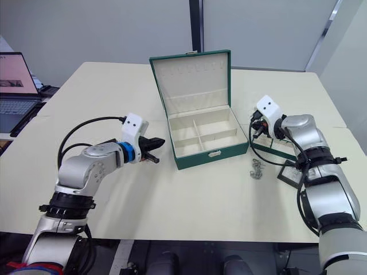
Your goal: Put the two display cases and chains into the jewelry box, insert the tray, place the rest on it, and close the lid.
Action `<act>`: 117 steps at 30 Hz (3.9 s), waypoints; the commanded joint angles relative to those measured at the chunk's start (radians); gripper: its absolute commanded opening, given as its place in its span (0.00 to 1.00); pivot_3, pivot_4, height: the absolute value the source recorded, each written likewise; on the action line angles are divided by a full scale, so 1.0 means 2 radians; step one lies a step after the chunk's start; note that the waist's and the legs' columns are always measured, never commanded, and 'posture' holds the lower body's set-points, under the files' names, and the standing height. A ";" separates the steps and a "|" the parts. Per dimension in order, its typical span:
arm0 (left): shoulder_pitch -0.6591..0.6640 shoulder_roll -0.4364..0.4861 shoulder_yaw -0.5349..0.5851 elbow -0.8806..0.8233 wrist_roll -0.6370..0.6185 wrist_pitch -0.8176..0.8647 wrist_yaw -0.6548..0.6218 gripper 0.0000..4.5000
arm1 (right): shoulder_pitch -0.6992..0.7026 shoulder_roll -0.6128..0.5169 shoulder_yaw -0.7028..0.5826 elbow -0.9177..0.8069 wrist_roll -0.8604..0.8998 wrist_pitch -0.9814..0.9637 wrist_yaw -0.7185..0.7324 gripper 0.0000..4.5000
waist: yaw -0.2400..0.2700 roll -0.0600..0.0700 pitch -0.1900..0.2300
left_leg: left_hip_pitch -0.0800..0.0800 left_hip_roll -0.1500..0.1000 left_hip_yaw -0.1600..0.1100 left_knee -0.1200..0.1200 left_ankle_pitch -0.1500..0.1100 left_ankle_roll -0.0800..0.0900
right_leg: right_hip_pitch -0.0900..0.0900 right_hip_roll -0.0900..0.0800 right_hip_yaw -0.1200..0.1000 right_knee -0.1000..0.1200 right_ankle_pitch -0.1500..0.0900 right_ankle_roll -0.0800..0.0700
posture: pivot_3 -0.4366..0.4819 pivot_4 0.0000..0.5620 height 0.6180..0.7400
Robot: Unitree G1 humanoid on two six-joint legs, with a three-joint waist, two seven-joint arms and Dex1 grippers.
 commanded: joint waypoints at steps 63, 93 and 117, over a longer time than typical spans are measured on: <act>-0.044 -0.006 -0.005 0.058 0.097 -0.049 -0.112 0.00 | 0.254 0.007 -0.054 -0.479 0.010 0.230 0.025 0.00 | 0.002 0.000 0.000 | 0.000 0.000 -0.001 0.000 0.000 0.000 | 0.000 0.000 -0.001 0.000 0.000 0.000 | 0.48 0.27 1.00; 0.332 0.145 0.325 -0.355 -0.188 0.049 -0.248 0.00 | 0.527 -0.097 -0.249 -0.855 0.278 0.330 0.073 0.00 | 0.002 0.000 0.000 | 0.000 0.000 -0.002 -0.001 -0.001 0.002 | 0.003 0.000 -0.001 -0.001 0.000 0.000 | 0.48 0.27 1.00; 0.461 0.138 0.312 -0.345 -0.147 -0.108 -0.273 1.00 | 0.586 -0.140 -0.261 -0.896 0.382 0.319 0.021 0.99 | 0.001 0.000 0.000 | 0.000 0.000 -0.002 -0.001 -0.001 0.002 | -0.001 0.000 -0.001 -0.001 0.000 0.000 | 0.48 0.27 1.00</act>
